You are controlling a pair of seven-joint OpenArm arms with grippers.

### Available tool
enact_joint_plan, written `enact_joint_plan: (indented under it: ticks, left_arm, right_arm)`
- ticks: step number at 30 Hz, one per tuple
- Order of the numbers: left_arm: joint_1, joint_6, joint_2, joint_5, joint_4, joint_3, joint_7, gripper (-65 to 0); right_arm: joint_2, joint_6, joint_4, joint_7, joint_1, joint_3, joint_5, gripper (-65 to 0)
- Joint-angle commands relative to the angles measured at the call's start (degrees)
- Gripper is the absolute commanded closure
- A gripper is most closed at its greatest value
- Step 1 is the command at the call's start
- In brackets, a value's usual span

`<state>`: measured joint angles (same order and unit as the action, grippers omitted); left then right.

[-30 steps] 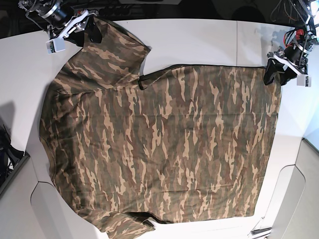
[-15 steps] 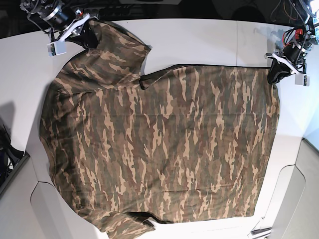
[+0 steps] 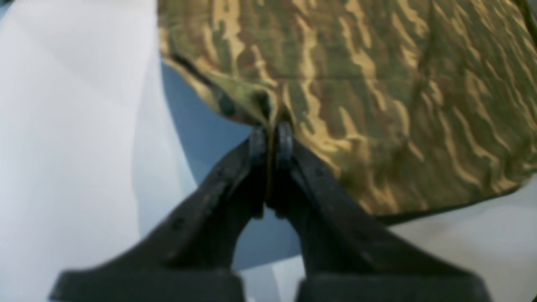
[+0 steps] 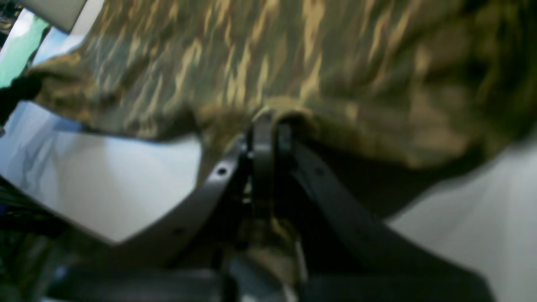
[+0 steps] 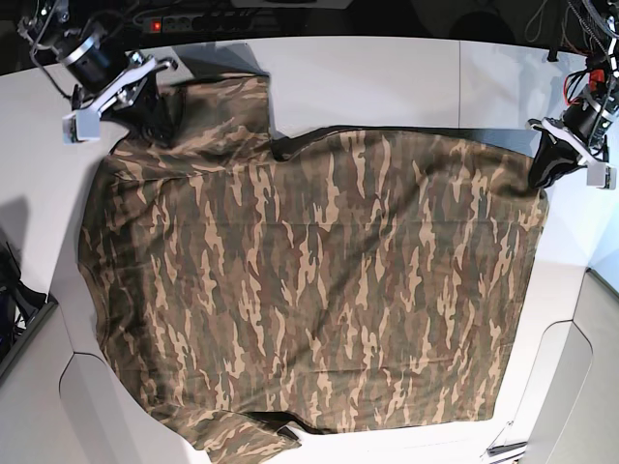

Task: Fold the T-shirt properly
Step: 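Lift the shirt with both grippers and pull it toward the robot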

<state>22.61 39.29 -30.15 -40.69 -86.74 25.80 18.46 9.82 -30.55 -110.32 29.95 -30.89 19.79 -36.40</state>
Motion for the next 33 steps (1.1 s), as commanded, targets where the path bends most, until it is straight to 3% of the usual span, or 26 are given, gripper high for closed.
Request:
enact_joint_plan:
  ticks: [1, 10, 13, 21, 27, 33]
  left_arm:
    - [-1.6, 0.7, -1.3, -0.5, -1.0, 0.5, -1.5, 0.0]
    - [-11.2, 0.7, -0.3, 4.4, 0.5, 0.4, -1.5, 0.0]
    - [-15.5, 0.7, 0.0, 5.0, 3.4, 0.0, -1.6, 0.0]
    - [-26.3, 0.7, 0.0, 6.7, 14.5, -0.5, -2.0, 0.0]
    - [-34.4, 0.7, 0.0, 6.9, 25.0, -4.9, -2.5, 0.0]
    - [-39.7, 0.7, 0.0, 11.9, 32.3, -6.8, -7.3, 0.0]
  right_arm:
    - [0.5, -0.3, -0.7, -1.2, 1.4, 0.9, -0.6, 0.0]
    - [2.1, -0.4, 9.0, -1.2, 19.4, 1.2, 3.0, 0.0]
    - [2.9, -1.8, 14.8, -1.0, 26.4, 1.2, 3.0, 0.0]
    - [3.0, -1.9, 25.4, -0.5, 40.4, 0.6, 3.0, 0.0]
    - [3.0, -1.9, 34.3, -0.5, 50.5, -3.2, 5.4, 0.0]
    - [3.0, -1.8, 40.3, -0.3, 56.2, -8.6, 9.5, 0.0]
